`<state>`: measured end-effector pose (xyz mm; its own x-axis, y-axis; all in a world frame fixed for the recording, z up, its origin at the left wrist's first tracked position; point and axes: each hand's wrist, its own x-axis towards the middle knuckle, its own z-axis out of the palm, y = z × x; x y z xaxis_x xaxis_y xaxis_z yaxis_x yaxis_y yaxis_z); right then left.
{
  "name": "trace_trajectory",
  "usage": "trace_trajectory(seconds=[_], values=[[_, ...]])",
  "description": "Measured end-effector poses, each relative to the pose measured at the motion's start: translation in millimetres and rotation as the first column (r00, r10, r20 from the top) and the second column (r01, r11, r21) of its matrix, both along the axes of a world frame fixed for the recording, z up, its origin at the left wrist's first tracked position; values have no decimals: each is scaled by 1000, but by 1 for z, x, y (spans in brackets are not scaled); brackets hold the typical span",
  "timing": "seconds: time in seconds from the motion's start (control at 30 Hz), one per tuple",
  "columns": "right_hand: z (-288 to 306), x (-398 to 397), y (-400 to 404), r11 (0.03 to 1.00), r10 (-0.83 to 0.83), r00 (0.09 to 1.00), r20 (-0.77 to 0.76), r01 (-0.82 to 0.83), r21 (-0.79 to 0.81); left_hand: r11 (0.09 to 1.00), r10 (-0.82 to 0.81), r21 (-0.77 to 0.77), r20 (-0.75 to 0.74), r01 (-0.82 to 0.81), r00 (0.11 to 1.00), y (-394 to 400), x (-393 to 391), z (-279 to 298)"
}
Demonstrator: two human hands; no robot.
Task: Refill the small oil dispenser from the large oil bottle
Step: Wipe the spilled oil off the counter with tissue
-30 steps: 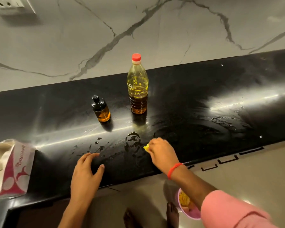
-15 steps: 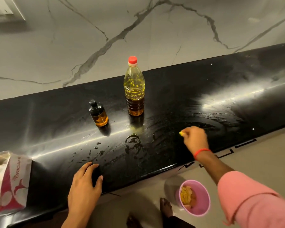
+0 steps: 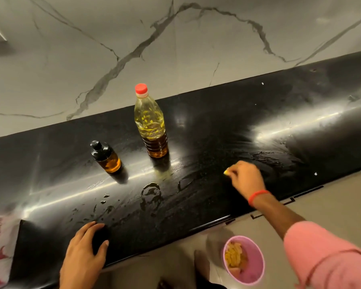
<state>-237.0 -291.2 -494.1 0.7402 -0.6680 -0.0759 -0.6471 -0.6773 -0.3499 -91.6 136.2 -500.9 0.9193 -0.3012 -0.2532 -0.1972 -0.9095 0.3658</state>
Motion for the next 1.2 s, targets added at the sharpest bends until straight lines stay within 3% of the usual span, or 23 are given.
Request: trace_trajectory(seconds=[0.07, 0.13, 0.27, 0.37, 0.43, 0.5, 0.57, 0.7, 0.77, 0.83, 0.93, 1.0, 1.1, 1.2], values=[[3, 12, -19, 993, -117, 993, 22, 116, 23, 1000, 15, 3, -4, -15, 1000, -2, 1, 0], [3, 35, -3, 995, -95, 995, 17, 94, 43, 999, 42, -4, -4, -42, 999, -5, -1, -1], [-5, 69, 88, 967, 250, 968, -24, -249, 47, 994, 101, -42, 7, -101, 995, -10, -3, 0], [0, 53, 144, 820, 565, 824, -37, -557, 132, 992, 121, -42, 7, -121, 993, -10, -4, 0], [2, 34, 136, 759, 647, 761, -44, -638, 128, 991, 127, -37, 5, -127, 992, -10, -3, 0], [-1, 22, 94, 833, 553, 828, -91, -550, 59, 991, 133, -30, 4, -133, 991, -9, -2, 0], [-1, 20, 36, 928, 358, 923, -142, -368, -53, 992, 126, -33, 3, -126, 992, -9, -2, -1], [8, 46, -9, 999, 20, 1000, 9, -20, -34, 991, 123, -58, 10, -122, 992, -8, -3, 0], [6, 67, 23, 999, 41, 999, 11, -41, -9, 991, 120, -59, 8, -119, 993, -7, -2, 0], [-2, 81, 80, 978, 209, 978, -4, -209, -3, 991, 122, -58, 5, -121, 993, -5, 0, 1], [-1, 80, 168, 817, 572, 820, 4, -570, 91, 990, 130, -55, 7, -130, 991, -4, -1, 2], [1, 81, 183, 719, 691, 723, -17, -684, 122, 991, 123, -52, 14, -122, 992, -2, -1, 3], [0, 103, 144, 825, 562, 821, -96, -565, -4, 992, 126, -36, 20, -125, 992, 0, -1, 4], [6, 129, 111, 949, 314, 949, -26, -314, -38, 992, 123, -25, 36, -122, 992, 1, -3, 5]])
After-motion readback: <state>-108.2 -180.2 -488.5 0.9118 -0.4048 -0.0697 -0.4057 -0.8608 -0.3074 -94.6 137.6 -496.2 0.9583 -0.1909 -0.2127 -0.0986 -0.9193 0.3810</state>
